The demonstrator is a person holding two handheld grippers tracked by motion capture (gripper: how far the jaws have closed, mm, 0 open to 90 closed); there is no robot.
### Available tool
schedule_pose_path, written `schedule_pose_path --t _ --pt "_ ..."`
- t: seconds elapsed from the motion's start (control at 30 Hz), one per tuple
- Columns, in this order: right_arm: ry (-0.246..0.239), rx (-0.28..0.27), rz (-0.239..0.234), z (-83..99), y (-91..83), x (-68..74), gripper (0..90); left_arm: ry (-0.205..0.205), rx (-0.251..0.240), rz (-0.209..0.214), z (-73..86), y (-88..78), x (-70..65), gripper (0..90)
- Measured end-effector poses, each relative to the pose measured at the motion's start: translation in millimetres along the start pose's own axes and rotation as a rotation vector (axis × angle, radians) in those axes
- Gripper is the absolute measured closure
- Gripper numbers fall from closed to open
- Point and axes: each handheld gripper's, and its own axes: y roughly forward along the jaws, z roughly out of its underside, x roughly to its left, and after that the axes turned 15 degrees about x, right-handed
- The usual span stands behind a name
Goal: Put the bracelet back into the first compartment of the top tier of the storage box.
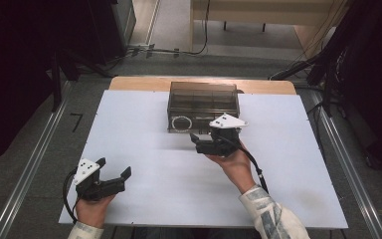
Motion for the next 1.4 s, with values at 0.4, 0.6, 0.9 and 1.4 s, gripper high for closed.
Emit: schedule_pose_path --t 0.4,0.6,0.9,1.4 --pt "0.074 0.056 0.039 39.2 -29.3 -31.9 8.6 -0.003 0.005 -0.004 -0.4 1.6 -1.2 3.9" --pt "0.133 0.061 0.067 67.7 -43.3 -53.7 8.1 -0.003 0.005 -0.004 -0.1 1.5 -0.8 3.9" --pt "0.238 0.062 0.155 115.7 -66.5 -92.6 8.1 0.002 0.013 -0.008 -0.3 3.5 -1.5 3.9" --pt "0.378 0.073 0.284 186.6 -105.6 -133.3 8.1 -0.012 0.043 -0.042 0.9 10.5 0.6 3.9"
